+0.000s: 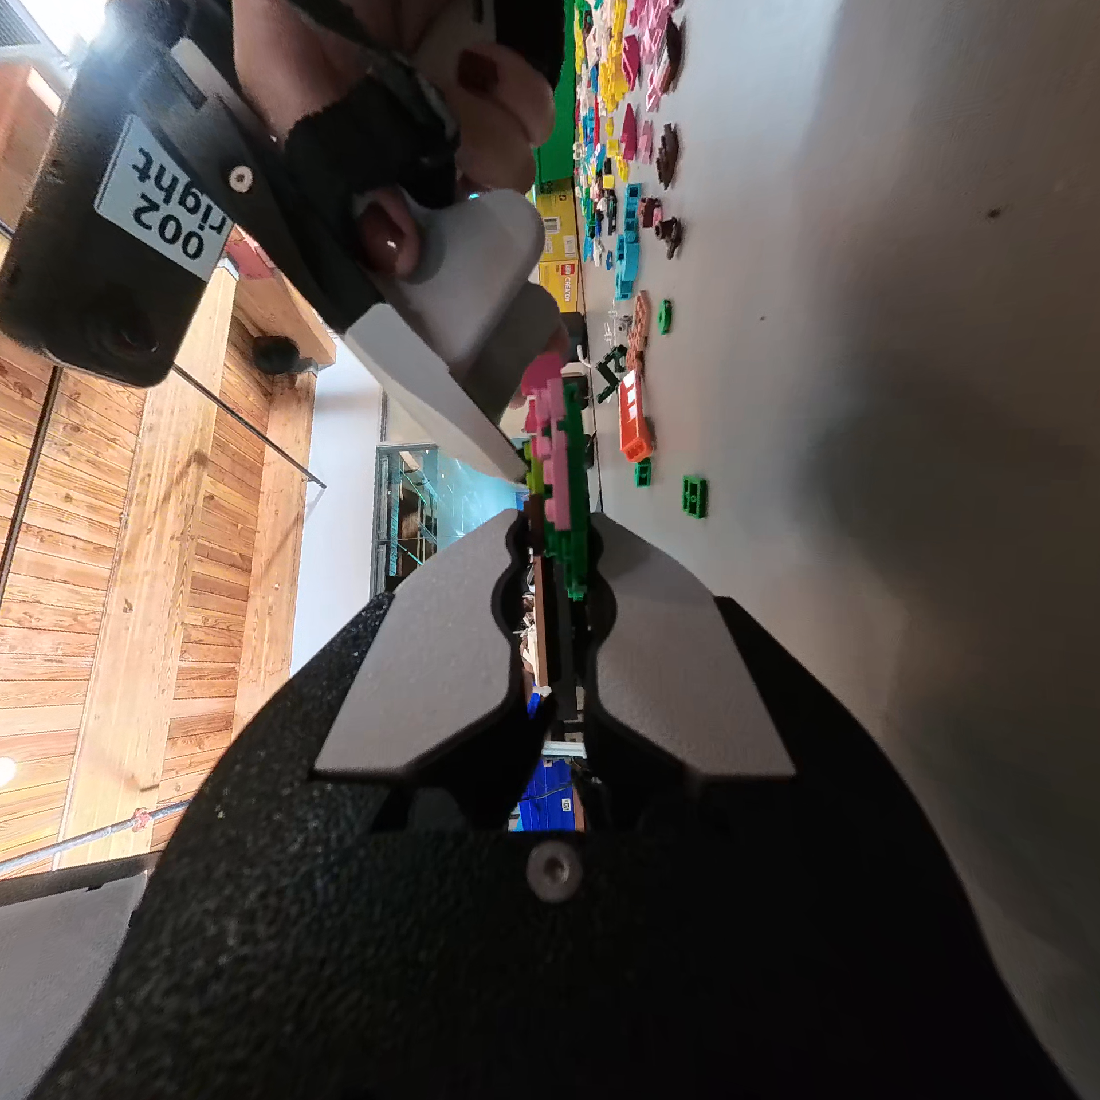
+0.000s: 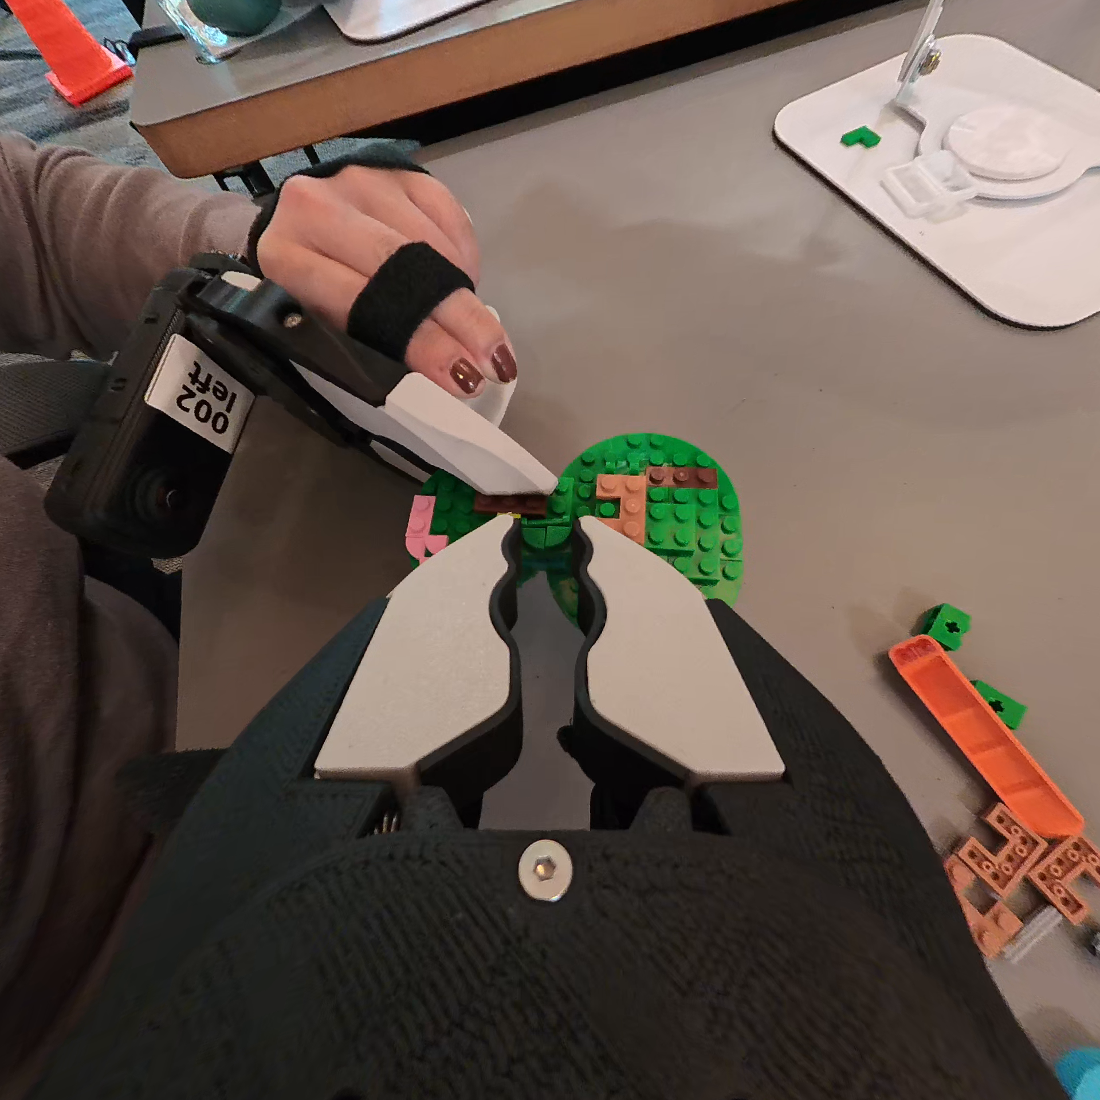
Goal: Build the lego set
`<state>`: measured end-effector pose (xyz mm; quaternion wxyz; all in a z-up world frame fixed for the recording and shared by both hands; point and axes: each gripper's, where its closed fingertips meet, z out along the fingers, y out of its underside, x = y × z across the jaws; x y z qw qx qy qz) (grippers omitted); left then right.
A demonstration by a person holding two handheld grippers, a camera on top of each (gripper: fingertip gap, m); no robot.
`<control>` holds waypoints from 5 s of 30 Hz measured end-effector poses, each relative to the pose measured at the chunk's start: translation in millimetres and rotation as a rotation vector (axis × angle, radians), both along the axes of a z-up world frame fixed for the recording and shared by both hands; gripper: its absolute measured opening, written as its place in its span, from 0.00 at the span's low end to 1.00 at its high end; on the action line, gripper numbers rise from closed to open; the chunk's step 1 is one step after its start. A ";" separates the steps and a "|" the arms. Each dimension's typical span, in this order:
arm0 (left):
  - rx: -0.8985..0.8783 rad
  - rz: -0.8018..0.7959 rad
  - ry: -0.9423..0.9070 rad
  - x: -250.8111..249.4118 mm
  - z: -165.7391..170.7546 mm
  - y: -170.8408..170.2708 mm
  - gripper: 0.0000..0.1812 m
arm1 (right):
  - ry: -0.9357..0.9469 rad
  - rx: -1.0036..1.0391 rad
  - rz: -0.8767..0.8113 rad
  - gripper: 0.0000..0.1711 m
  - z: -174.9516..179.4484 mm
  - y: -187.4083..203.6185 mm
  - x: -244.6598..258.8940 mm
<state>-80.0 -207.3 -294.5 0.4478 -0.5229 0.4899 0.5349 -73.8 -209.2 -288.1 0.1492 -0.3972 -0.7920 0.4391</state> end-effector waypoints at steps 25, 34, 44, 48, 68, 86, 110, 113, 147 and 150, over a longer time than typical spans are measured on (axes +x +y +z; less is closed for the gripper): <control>0.018 -0.124 -0.459 -4.8 21.9 -10.1 0.09 | 0.817 0.671 0.342 0.31 19.2 -14.4 7.0; -0.011 -0.154 -0.456 1.4 17.7 -10.8 0.09 | 0.821 0.789 0.348 0.23 6.0 -13.0 0.8; -0.027 -0.109 -0.464 -3.6 12.6 -8.0 0.09 | 0.863 0.937 0.273 0.11 9.4 -6.9 -8.4; -0.030 -0.094 -0.471 -6.6 11.8 -7.9 0.09 | 0.857 0.982 0.254 0.10 8.1 -5.9 -11.8; 0.037 -0.071 -0.486 -15.0 18.4 -5.6 0.15 | 0.773 0.946 0.169 0.10 7.3 1.7 -19.5; -0.051 -0.050 -0.589 -12.4 10.1 -5.4 0.09 | 0.817 1.010 0.160 0.11 7.3 3.1 -21.1; -0.130 0.009 -0.610 -11.9 -2.3 -2.4 0.09 | 0.638 1.010 0.148 0.11 -5.1 9.4 -19.0; -0.133 0.022 -0.600 -13.2 -3.3 -2.2 0.09 | 0.644 1.068 0.146 0.11 -5.8 10.2 -20.0; -0.195 -0.003 -0.711 -5.9 -6.9 -1.8 0.09 | 0.534 0.880 0.201 0.10 -11.8 9.5 -10.3; -0.202 -0.022 -0.769 -5.5 -5.6 -2.6 0.09 | 0.515 0.809 0.191 0.09 -9.1 8.0 -9.0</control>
